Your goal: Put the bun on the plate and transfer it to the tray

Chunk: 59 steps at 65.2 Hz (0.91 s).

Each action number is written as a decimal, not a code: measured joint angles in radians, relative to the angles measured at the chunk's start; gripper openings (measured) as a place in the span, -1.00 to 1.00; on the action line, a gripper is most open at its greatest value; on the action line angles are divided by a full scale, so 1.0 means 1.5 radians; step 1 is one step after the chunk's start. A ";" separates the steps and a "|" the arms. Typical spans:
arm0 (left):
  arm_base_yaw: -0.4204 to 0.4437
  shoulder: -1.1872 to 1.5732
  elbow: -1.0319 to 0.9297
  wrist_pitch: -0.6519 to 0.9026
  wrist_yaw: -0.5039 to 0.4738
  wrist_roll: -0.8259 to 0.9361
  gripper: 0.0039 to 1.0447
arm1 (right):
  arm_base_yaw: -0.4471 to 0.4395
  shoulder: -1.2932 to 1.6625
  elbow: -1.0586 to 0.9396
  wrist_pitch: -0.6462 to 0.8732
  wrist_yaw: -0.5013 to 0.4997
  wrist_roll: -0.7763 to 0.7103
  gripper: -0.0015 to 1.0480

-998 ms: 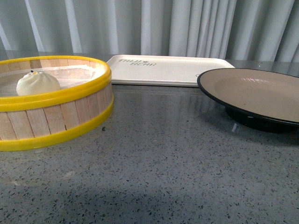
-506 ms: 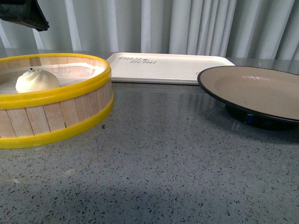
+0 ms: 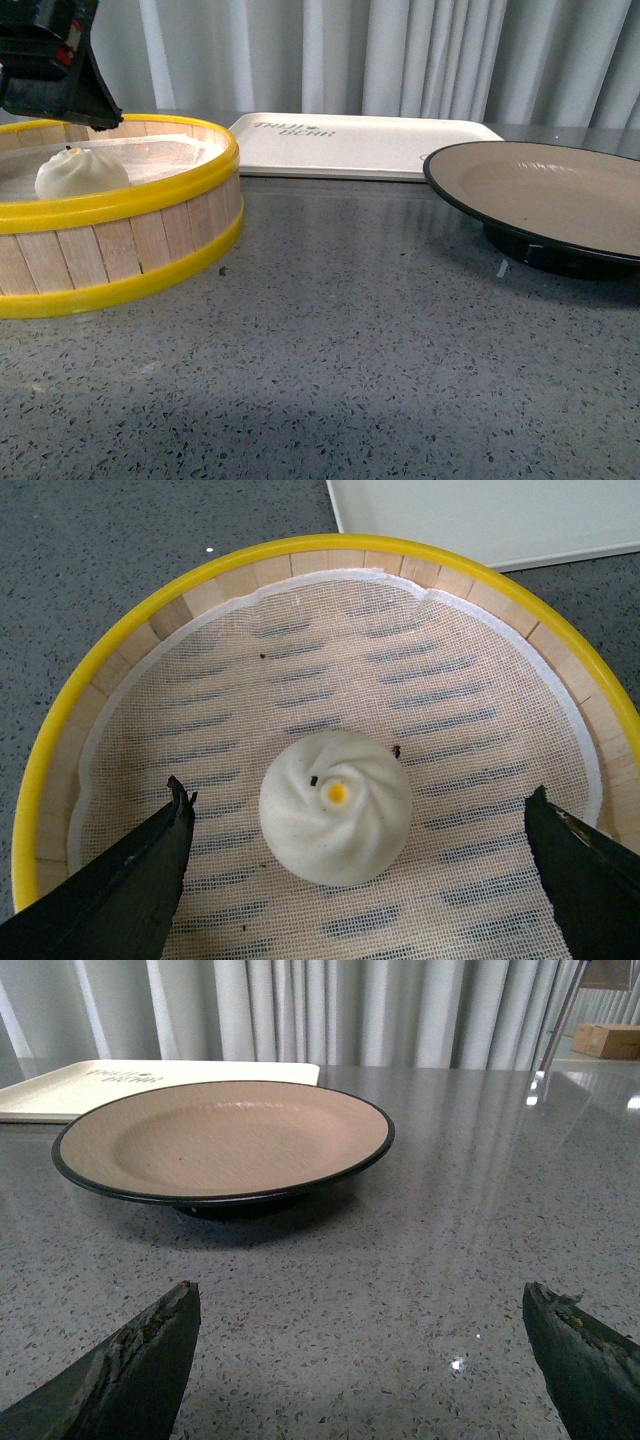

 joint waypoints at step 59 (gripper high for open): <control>-0.021 0.106 0.041 0.003 -0.047 0.000 0.62 | 0.000 0.000 0.000 0.000 0.000 0.000 0.84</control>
